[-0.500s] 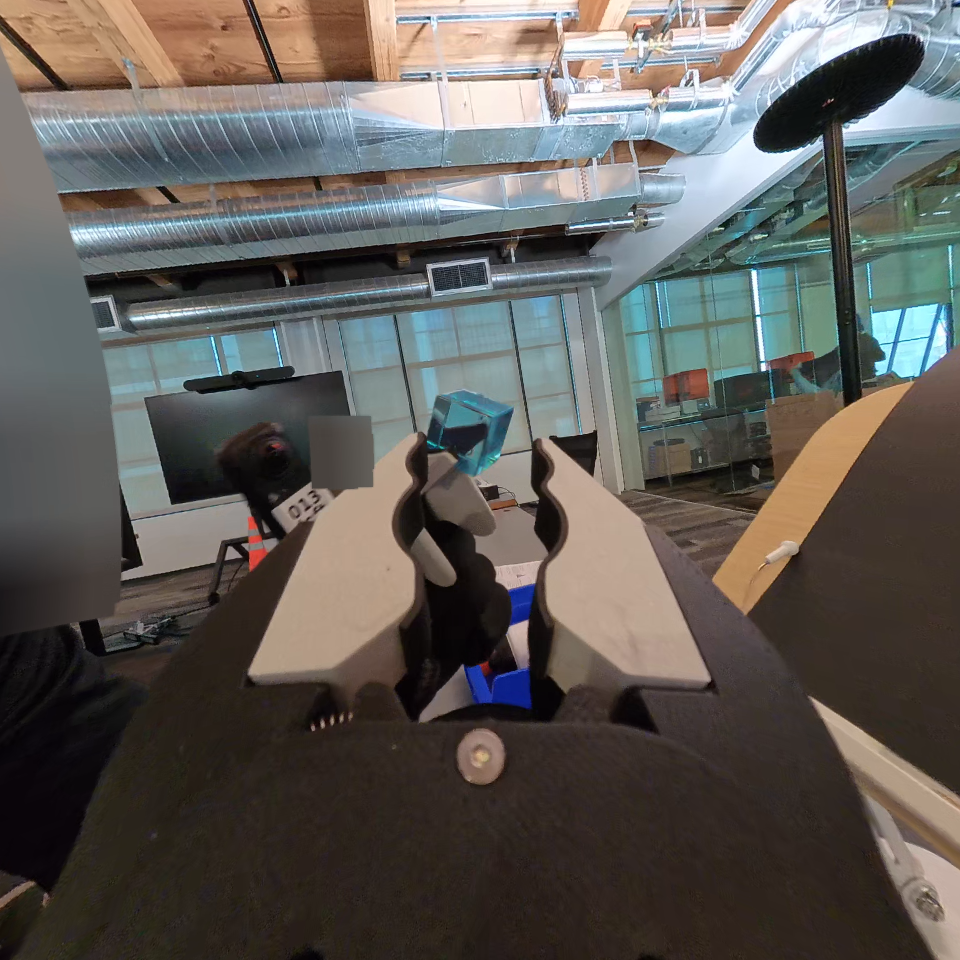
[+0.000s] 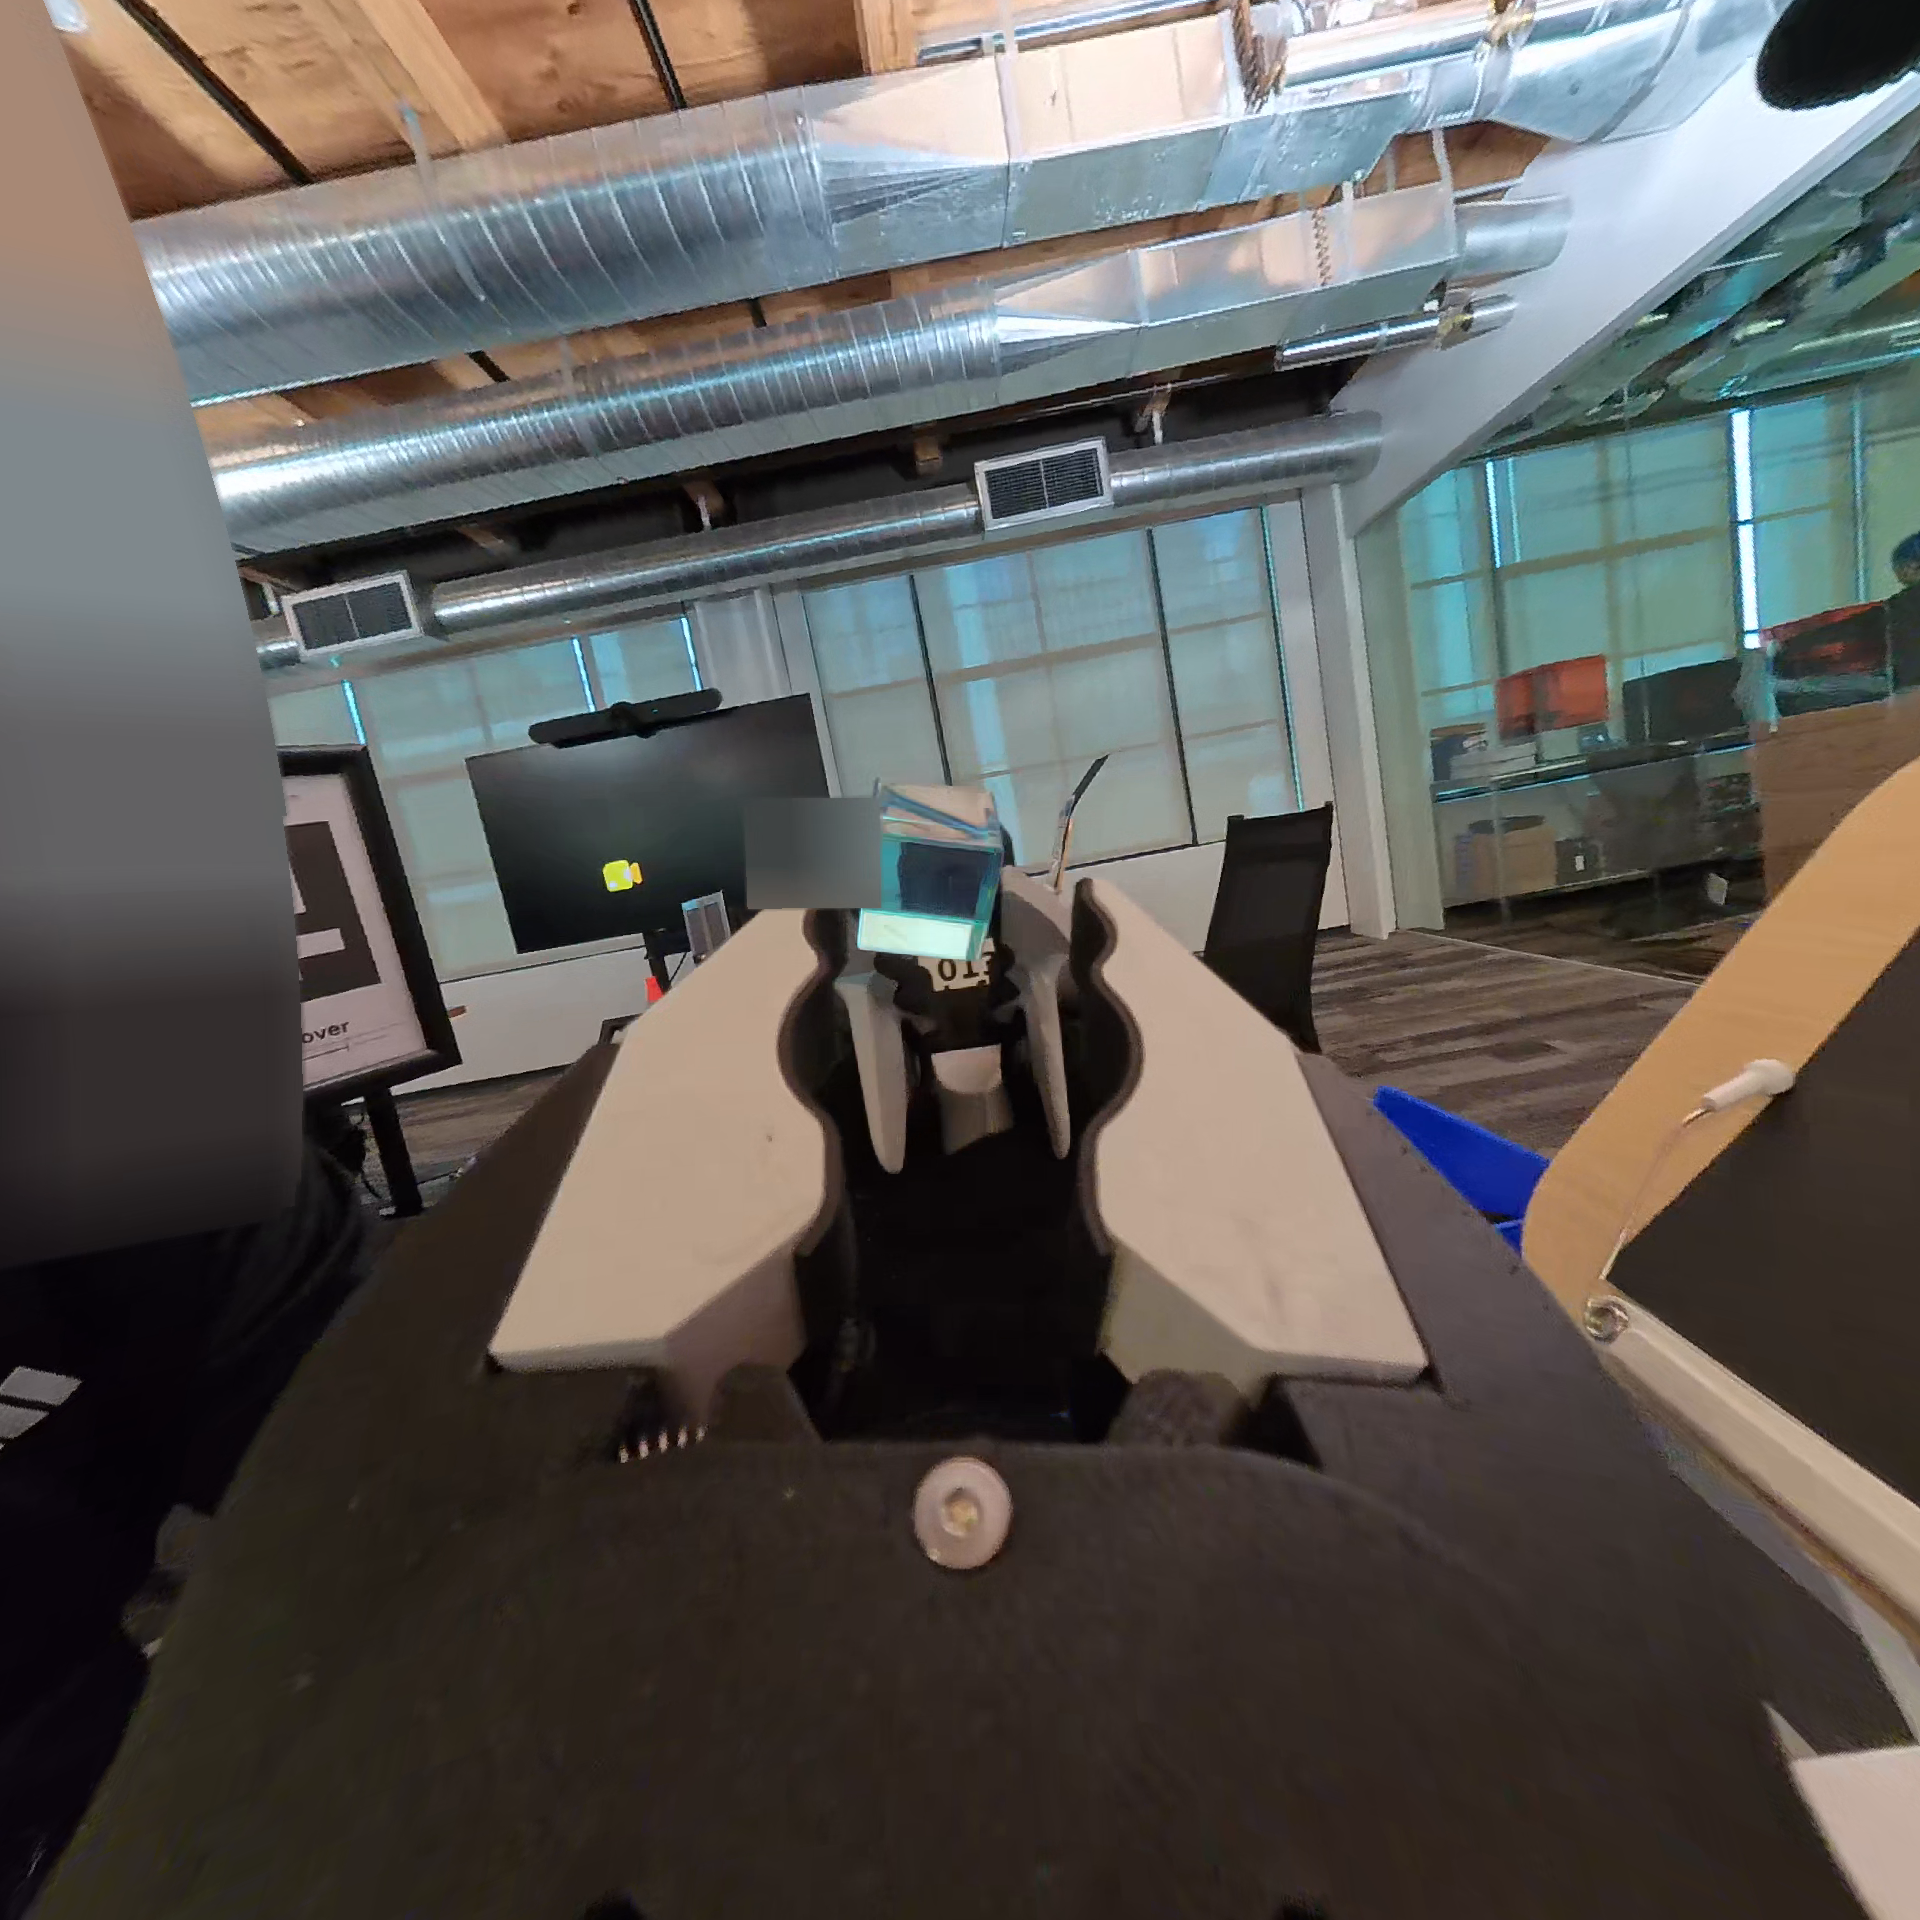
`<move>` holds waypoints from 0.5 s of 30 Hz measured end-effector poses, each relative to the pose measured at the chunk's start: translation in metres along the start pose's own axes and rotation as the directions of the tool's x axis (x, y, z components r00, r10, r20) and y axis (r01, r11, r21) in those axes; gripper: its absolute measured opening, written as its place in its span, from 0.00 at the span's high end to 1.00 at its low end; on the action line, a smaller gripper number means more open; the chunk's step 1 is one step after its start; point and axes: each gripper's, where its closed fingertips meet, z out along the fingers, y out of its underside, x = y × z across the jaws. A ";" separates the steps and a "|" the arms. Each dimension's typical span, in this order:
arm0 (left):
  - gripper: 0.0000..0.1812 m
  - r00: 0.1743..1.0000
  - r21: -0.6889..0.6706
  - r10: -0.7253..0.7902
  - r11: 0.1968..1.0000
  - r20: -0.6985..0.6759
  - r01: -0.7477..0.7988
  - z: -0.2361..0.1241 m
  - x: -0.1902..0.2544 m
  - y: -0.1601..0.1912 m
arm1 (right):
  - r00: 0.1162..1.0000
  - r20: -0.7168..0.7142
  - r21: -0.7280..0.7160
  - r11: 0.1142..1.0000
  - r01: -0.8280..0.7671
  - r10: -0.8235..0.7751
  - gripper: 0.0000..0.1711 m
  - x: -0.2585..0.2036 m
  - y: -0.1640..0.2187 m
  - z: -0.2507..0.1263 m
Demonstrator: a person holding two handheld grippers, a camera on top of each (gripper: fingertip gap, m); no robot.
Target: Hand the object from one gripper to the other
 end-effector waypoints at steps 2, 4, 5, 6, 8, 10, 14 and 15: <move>0.86 1.000 -0.009 0.005 1.000 -0.006 -0.006 0.001 0.001 0.003 | 1.000 0.017 0.004 1.000 0.005 -0.005 0.81 -0.003 0.000 0.001; 0.86 1.000 -0.019 0.012 1.000 -0.015 -0.012 0.001 0.002 0.005 | 1.000 0.022 0.005 1.000 0.014 -0.014 0.84 -0.005 0.000 0.001; 0.86 1.000 -0.018 0.011 1.000 -0.017 -0.011 0.001 0.002 0.005 | 1.000 0.020 0.002 1.000 0.022 -0.022 0.84 -0.005 0.001 0.001; 0.85 1.000 -0.020 0.012 1.000 -0.013 -0.012 0.001 0.001 0.006 | 0.999 0.015 -0.001 1.000 0.031 -0.031 0.84 -0.005 0.001 0.000; 0.85 1.000 -0.021 0.004 1.000 -0.014 -0.005 0.001 0.000 0.007 | 0.999 0.003 -0.009 0.999 0.045 -0.045 0.84 -0.003 0.001 0.000; 0.86 1.000 -0.026 0.003 1.000 0.008 -0.003 0.001 -0.004 0.008 | 0.997 -0.026 -0.015 0.997 0.070 -0.071 0.85 0.001 0.001 -0.001; 0.86 0.998 -0.055 0.019 0.998 0.055 -0.016 0.000 -0.012 0.013 | 0.981 -0.091 -0.049 0.984 0.168 -0.172 0.86 0.006 0.000 -0.004; 0.86 0.998 -0.063 0.022 0.998 0.057 -0.018 0.001 -0.012 0.013 | 0.974 -0.100 -0.066 0.978 0.196 -0.202 0.86 0.006 0.000 -0.004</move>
